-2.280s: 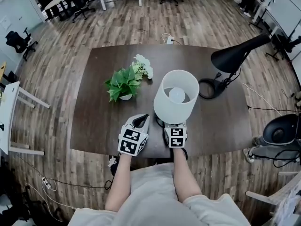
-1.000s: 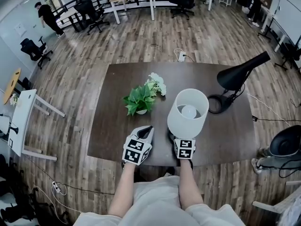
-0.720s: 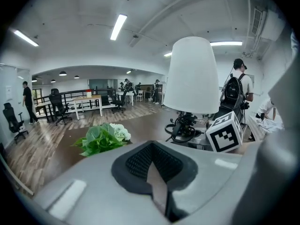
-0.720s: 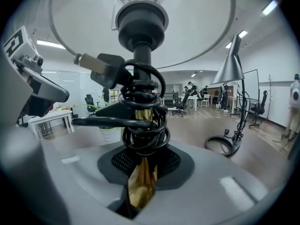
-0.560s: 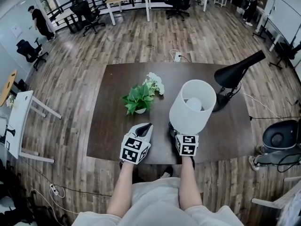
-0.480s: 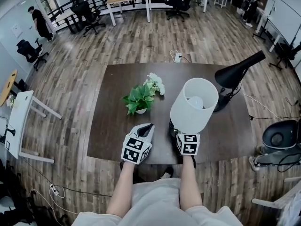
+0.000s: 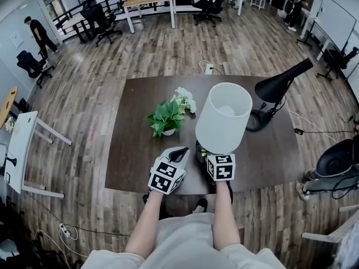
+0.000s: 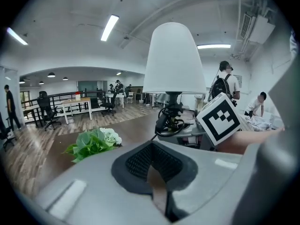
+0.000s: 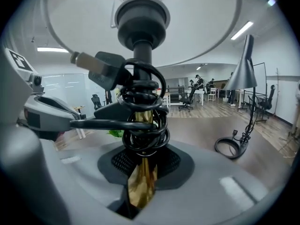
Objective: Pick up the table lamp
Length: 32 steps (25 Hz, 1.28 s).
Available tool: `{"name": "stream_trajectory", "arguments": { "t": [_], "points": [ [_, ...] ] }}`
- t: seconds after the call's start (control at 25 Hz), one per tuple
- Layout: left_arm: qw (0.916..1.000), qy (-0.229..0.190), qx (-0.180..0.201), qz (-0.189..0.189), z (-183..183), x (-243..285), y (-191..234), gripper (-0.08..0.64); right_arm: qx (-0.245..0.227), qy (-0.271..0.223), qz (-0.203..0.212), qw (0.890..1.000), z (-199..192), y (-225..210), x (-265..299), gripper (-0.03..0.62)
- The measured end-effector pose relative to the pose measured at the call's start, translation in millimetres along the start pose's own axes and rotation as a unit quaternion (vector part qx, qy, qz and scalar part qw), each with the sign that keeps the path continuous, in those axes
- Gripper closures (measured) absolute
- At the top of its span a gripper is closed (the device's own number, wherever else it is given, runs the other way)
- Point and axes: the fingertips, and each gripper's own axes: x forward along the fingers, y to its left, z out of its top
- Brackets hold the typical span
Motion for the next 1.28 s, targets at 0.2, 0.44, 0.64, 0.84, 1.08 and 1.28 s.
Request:
{"name": "stream_trajectory", "arguments": {
  "t": [0.2, 0.44, 0.64, 0.84, 1.08, 1.28],
  "points": [
    [0.9999, -0.006, -0.013, 0.003, -3.2, -3.8, 8.5, 0.56, 0.009, 0.013, 0.002, 1.0, -4.6, 2.0, -1.8, 0.488],
    [0.9997, -0.012, -0.023, 0.005, -3.6, -3.2, 10.5, 0.56, 0.012, 0.027, 0.001, 1.0, -5.4, -1.5, -4.7, 0.488],
    [0.9997, -0.012, -0.022, 0.001, -3.4, -1.2, 5.5, 0.56, 0.012, 0.035, -0.004, 0.999, -8.2, -6.5, -8.1, 0.488],
    [0.9998, -0.009, -0.02, -0.002, -6.4, 0.4, -1.3, 0.56, 0.018, 0.031, -0.006, 0.999, -7.8, -8.4, -12.1, 0.488],
    [0.9998, -0.005, -0.019, -0.004, -8.7, 1.0, -7.2, 0.56, 0.032, 0.03, -0.007, 0.999, -11.0, -12.9, -14.7, 0.488],
    [0.9998, -0.006, -0.019, 0.002, -7.3, 0.3, -4.1, 0.56, 0.037, 0.028, -0.012, 0.999, -8.8, -19.4, -14.1, 0.488]
  ]
}}
